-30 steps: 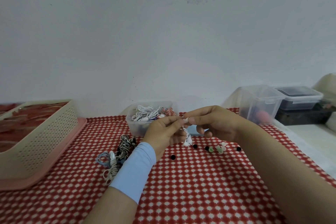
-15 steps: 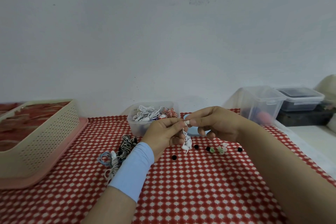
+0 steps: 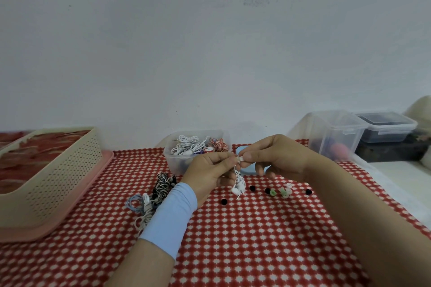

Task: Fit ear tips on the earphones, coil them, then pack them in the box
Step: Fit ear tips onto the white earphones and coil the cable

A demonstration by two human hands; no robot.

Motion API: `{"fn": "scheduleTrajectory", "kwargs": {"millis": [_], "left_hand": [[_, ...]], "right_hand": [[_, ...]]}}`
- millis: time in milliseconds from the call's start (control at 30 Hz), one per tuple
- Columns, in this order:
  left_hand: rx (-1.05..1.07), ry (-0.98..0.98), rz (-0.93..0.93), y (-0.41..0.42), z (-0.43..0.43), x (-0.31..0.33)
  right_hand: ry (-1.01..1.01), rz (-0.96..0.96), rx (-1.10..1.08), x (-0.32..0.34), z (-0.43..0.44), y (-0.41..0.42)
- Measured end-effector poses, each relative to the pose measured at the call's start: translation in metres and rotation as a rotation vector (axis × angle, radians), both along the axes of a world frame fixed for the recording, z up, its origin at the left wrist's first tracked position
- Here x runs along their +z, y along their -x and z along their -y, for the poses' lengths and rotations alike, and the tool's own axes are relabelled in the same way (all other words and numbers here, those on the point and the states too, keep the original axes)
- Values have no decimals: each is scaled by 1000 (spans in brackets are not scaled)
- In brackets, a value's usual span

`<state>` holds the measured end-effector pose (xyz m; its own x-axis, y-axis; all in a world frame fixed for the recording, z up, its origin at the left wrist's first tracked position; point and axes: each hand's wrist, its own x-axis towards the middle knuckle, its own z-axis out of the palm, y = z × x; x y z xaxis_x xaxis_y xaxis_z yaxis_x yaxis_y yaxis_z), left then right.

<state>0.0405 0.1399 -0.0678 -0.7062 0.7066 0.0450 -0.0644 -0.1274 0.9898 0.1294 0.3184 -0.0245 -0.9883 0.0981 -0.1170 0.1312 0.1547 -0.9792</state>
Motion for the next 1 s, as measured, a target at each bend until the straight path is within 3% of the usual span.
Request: {"fn": "scheduleTrajectory", "kwargs": {"millis": [567, 1000], "left_hand": [[-49, -10, -8, 0, 3, -2], [37, -17, 100, 2, 2, 0]], "right_hand": [[43, 16, 40, -8, 6, 4], [-249, -181, -39, -3, 12, 0]]}}
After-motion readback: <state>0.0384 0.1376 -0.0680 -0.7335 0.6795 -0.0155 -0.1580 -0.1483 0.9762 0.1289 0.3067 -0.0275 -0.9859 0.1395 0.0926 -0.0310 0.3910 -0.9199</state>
